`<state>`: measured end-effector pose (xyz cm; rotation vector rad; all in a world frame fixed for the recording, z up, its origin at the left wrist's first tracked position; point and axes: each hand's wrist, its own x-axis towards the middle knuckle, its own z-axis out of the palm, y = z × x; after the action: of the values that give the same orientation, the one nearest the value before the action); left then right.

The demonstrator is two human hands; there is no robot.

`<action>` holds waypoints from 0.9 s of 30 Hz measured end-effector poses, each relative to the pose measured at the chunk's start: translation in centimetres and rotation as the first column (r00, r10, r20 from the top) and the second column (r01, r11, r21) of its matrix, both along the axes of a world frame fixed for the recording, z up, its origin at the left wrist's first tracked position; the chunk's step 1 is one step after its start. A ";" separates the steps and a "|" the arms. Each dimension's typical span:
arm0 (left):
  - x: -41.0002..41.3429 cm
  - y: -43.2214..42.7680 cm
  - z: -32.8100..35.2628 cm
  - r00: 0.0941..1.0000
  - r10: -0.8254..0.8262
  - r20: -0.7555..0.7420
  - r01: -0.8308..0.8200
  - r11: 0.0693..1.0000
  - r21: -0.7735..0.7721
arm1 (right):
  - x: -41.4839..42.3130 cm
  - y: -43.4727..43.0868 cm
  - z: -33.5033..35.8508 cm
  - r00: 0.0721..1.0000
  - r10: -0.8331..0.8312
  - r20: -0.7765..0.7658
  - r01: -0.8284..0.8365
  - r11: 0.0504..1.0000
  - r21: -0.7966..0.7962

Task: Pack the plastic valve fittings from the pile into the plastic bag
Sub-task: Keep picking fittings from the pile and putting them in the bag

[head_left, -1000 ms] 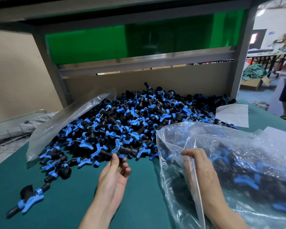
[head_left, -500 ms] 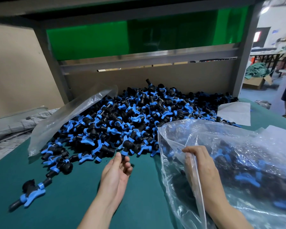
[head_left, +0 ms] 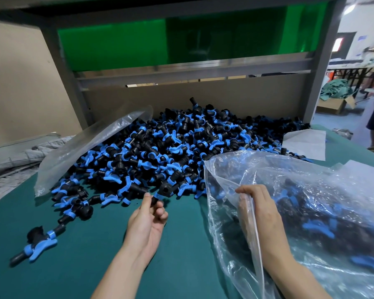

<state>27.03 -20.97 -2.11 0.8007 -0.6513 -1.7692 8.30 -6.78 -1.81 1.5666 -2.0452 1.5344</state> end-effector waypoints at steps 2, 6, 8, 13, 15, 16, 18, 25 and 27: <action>0.0 0.0 0.0 1.000 0.001 0.007 -0.001 1.000 0.001 | 0.1 0.1 0.1 1.000 0.004 0.006 -0.004 1.000 0.008; 0.0 0.1 0.1 1.000 -0.002 0.019 0.002 1.000 0.002 | 0.1 0.0 0.2 1.000 0.013 0.005 -0.013 1.000 -0.004; -0.1 0.1 0.1 1.000 0.000 0.021 -0.001 1.000 0.005 | 0.1 0.0 0.1 1.000 0.015 0.002 -0.015 1.000 -0.013; -0.1 0.1 0.0 1.000 -0.006 0.024 0.006 1.000 0.008 | -0.1 0.0 -0.2 1.000 0.004 -0.006 -0.004 1.000 0.002; 0.0 0.0 0.0 1.000 -0.016 0.021 0.016 1.000 0.005 | 0.0 0.0 -0.1 1.000 0.007 -0.006 -0.007 1.000 -0.003; 0.1 0.0 0.0 1.000 -0.021 0.019 0.021 1.000 0.000 | 0.0 -0.1 0.0 1.000 0.009 -0.006 -0.009 1.000 -0.008; 0.1 0.1 -0.1 0.999 -0.032 0.027 0.032 0.999 -0.015 | 0.0 -0.1 -0.1 1.000 0.010 -0.005 -0.010 1.000 -0.012; -0.1 0.5 0.4 0.994 -0.063 0.091 0.064 0.998 -0.015 | 0.0 0.0 0.0 1.000 0.006 -0.012 -0.006 1.000 0.001; 0.0 0.7 0.6 0.993 -0.064 0.103 0.066 0.998 -0.017 | 0.0 0.0 0.1 1.000 0.004 -0.021 -0.004 1.000 0.003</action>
<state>26.98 -20.28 -1.56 0.8697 -0.7699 -1.7856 8.27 -6.79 -1.75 1.5821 -2.0358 1.5106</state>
